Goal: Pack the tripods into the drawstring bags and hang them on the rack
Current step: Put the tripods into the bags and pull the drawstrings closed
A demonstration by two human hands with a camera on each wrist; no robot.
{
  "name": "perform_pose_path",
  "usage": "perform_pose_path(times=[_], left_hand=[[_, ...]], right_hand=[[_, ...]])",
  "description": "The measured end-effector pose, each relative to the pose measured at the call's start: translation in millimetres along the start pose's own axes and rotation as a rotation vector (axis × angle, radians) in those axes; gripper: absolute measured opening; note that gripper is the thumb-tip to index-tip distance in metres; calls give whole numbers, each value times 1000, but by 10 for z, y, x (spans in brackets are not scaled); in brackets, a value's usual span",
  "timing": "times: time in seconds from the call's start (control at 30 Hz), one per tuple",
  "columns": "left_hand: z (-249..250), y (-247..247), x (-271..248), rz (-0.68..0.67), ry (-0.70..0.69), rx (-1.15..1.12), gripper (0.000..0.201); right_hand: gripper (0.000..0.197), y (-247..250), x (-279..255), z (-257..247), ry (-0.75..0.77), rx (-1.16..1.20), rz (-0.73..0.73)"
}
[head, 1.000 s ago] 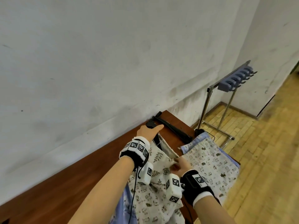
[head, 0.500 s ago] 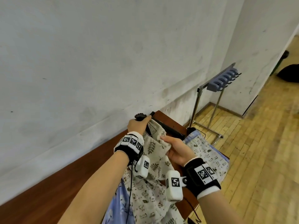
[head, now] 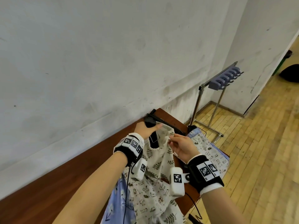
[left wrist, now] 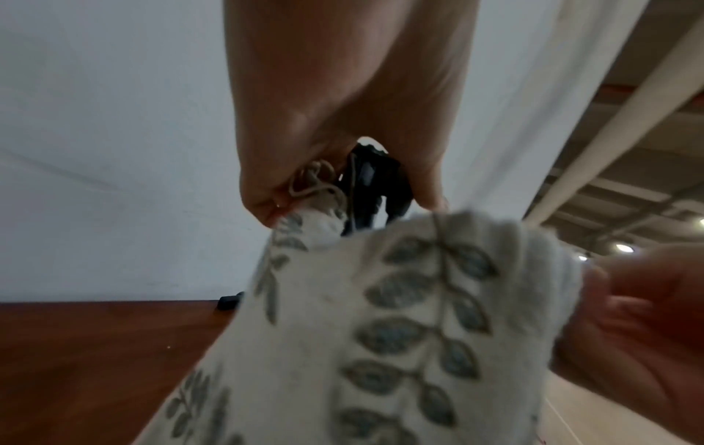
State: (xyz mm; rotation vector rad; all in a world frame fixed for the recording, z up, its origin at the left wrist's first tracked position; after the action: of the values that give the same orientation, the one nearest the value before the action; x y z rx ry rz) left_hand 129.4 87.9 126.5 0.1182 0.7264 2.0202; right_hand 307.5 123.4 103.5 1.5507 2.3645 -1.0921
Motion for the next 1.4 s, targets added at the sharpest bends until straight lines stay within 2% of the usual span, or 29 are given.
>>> perform_pose_path(times=[0.07, 0.17, 0.23, 0.33, 0.37, 0.47, 0.53, 0.6, 0.7, 0.87, 1.03, 1.1, 1.23, 1.3, 1.4], left_hand=[[24, -58, -36, -50, -35, 47, 50], [47, -67, -48, -32, -24, 71, 38], [64, -78, -47, -37, -2, 105, 41], [76, -59, -27, -7, 26, 144, 61], [94, -63, -28, 1, 18, 147, 58], [128, -110, -19, 6, -6, 162, 43], [159, -165, -23, -12, -17, 166, 43], [179, -207, -31, -22, -15, 165, 44], [172, -219, -17, -23, 0, 168, 40], [57, -55, 36, -5, 8, 250, 45], [-97, 14, -26, 40, 39, 220, 43], [-2, -44, -68, 51, -6, 276, 33], [194, -124, -96, -20, -118, 402, 22], [221, -102, -88, -35, -154, 373, 11], [199, -67, -63, -125, -174, 307, 36]], right_hand=[[10, 90, 22, -6, 13, 41, 86], [7, 179, 32, 41, -13, 84, 173], [5, 221, 34, 85, -71, 84, 205], [10, 283, 37, 54, -106, -21, 238], [11, 277, 18, 18, -100, -50, 228], [19, 106, -107, -159, -57, -41, 72], [23, -44, -200, -316, -27, -55, -22], [21, -105, -245, -439, -19, -91, -24], [33, -159, -281, -569, -69, -116, -55], [48, -405, -401, -882, -87, -49, -280], [50, -742, -288, -951, -147, -24, -428], [48, -819, -203, -930, -150, -90, -428], [27, -866, 3, -766, -53, -376, -381], [31, -846, 127, -643, 40, -542, -329], [45, -811, 253, -551, 223, -734, -266]])
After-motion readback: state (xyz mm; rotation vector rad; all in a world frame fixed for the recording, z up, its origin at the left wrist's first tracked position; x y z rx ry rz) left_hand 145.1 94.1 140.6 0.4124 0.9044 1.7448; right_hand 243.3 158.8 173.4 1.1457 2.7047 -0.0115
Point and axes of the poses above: each hand's wrist, its own x-axis towards the middle knuckle, its own y-axis out of the back of the hand, z = x × y, the point moved 7 cm from there along x, towards the middle knuckle, and after that the axes turned 4 degrees about x, right-handed, at the moved point
